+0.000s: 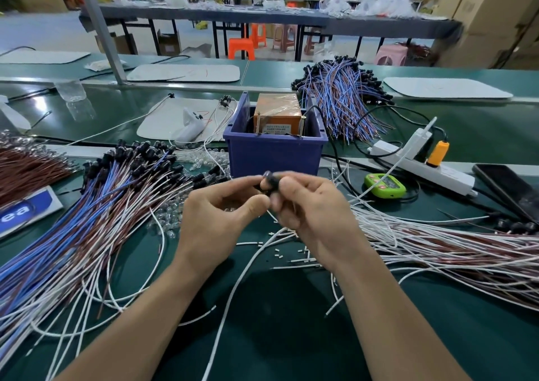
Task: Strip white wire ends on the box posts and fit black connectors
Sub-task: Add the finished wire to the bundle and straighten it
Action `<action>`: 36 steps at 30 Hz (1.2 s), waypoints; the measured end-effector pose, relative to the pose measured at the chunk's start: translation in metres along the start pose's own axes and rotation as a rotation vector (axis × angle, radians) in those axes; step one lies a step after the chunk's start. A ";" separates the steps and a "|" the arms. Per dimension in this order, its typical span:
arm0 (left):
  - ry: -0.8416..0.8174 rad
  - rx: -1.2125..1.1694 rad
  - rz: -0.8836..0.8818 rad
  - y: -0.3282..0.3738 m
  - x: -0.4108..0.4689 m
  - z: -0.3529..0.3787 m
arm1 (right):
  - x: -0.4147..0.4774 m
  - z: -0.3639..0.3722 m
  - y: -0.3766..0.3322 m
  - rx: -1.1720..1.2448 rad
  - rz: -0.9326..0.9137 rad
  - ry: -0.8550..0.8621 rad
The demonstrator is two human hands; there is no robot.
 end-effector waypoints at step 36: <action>0.069 -0.441 -0.300 0.005 0.016 -0.010 | -0.006 -0.050 -0.022 0.716 -0.161 0.021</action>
Point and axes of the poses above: each hand's wrist, its own x-axis towards the middle knuckle, its own z-axis out of the palm, y = z × x, the point moved 3 cm from there along x, towards the middle knuckle, and after that the axes turned 13 degrees about -x, right-handed, at the moved point
